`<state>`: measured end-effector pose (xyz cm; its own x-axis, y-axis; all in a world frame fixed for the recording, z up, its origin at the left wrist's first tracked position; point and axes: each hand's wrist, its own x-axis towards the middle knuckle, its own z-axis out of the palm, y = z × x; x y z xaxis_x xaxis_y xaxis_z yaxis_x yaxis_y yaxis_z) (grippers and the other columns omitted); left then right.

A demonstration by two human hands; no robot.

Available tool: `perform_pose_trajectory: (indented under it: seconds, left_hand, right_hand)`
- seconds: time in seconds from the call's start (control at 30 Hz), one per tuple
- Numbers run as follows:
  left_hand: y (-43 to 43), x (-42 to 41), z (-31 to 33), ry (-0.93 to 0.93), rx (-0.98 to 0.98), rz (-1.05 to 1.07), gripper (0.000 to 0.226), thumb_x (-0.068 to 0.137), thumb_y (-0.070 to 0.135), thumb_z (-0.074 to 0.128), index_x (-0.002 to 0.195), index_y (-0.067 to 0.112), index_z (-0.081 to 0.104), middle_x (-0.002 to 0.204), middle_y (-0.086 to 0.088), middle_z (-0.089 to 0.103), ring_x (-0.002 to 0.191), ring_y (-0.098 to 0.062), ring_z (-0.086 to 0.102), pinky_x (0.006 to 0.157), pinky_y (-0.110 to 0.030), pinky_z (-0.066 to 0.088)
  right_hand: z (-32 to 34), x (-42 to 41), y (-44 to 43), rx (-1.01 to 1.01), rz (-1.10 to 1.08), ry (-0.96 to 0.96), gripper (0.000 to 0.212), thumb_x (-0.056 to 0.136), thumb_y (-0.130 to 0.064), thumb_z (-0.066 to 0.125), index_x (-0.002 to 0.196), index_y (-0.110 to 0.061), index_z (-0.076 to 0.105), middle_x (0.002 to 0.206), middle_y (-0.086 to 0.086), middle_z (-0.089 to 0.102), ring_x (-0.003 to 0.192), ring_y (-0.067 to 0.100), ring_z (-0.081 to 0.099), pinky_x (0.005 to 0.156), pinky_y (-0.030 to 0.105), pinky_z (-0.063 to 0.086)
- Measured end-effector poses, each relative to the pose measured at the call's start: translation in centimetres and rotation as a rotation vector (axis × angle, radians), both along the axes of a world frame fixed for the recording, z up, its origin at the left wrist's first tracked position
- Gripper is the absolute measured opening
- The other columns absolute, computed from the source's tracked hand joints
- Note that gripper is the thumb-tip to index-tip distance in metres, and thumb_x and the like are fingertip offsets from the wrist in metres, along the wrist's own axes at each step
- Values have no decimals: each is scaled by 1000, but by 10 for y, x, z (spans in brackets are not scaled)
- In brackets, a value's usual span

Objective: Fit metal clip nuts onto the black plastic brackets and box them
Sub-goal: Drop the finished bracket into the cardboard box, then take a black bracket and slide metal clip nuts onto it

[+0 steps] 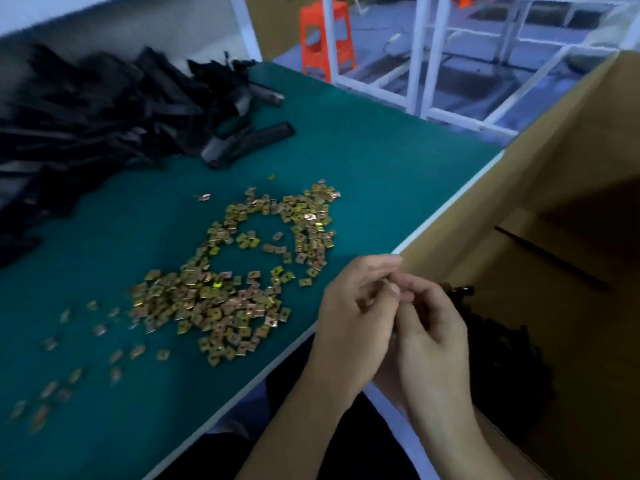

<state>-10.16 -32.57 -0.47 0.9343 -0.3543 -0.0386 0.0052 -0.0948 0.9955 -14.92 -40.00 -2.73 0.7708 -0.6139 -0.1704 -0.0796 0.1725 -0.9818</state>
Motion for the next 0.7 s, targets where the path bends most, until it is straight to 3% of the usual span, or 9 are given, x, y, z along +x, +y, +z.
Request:
perform_pose_trajectory:
  seconds: [0.07, 0.17, 0.23, 0.3, 0.37, 0.47, 0.57, 0.63, 0.7]
  left_hand:
    - [37, 6, 10, -60, 28, 136, 34, 98, -1, 55, 108, 28, 70, 107, 15, 73, 101, -3, 71, 86, -21, 56]
    - [97, 15, 17, -141, 75, 378, 33, 97, -1, 59, 104, 29, 71, 105, 18, 72, 97, 2, 69, 78, -10, 51]
    - [138, 20, 16, -141, 112, 518, 32, 97, 2, 61, 102, 32, 71, 106, 18, 72, 100, 2, 68, 81, -10, 51]
    - [178, 23, 13, -137, 147, 655, 34, 97, 1, 62, 100, 33, 71, 105, 21, 71, 103, 3, 65, 83, -10, 50]
    - [217, 26, 10, -123, 173, 820, 35, 95, -1, 61, 97, 33, 71, 97, 22, 69, 96, 4, 64, 75, -7, 47]
    - [274, 28, 7, -83, 147, 1027, 35, 96, -1, 57, 98, 32, 68, 96, 14, 62, 81, -1, 60, 63, -10, 44]
    - [331, 35, 7, -36, 161, 1198, 32, 95, -1, 54, 102, 28, 65, 95, 5, 56, 62, 4, 50, 54, -9, 41]
    - [368, 42, 5, 24, 178, 1294, 30, 94, 2, 55, 113, 24, 62, 101, 2, 56, 68, -3, 51, 58, -15, 42]
    - [405, 52, 5, 90, 152, 1385, 30, 94, 7, 56, 120, 20, 56, 108, -6, 58, 74, -13, 50, 64, -25, 41]
  right_hand:
    - [3, 19, 25, -308, 126, -44, 19, 93, -27, 55, 99, -40, 68, 99, -15, 64, 88, 0, 64, 76, 31, 54]
    - [8, 52, 66, -670, 401, -92, 18, 92, -30, 60, 107, -40, 64, 98, -19, 50, 93, -5, 53, 76, 9, 41]
    - [12, 71, 94, -816, 598, -105, 26, 89, -34, 62, 115, -32, 63, 105, -11, 50, 98, 6, 52, 80, 14, 41]
    - [14, 88, 120, -968, 719, -97, 43, 87, -37, 66, 128, -26, 58, 111, -3, 49, 103, 20, 53, 86, 32, 46]
    - [17, 102, 141, -1115, 801, -46, 49, 89, -42, 64, 134, -24, 53, 114, -1, 45, 106, 24, 50, 88, 39, 47]
    - [19, 118, 160, -1167, 922, 58, 42, 90, -41, 63, 128, -24, 58, 114, -3, 43, 106, 23, 51, 90, 39, 48]
    - [21, 123, 168, -1051, 930, 85, 19, 89, -33, 72, 107, -30, 68, 107, -11, 46, 96, 17, 58, 86, 35, 50]
    - [19, 124, 170, -1042, 902, 87, 11, 87, -27, 75, 90, -35, 68, 100, -17, 46, 88, 11, 56, 79, 29, 46]
    - [14, 126, 170, -1028, 868, 81, 20, 85, -22, 78, 85, -39, 68, 95, -20, 48, 80, 4, 51, 73, 25, 39]
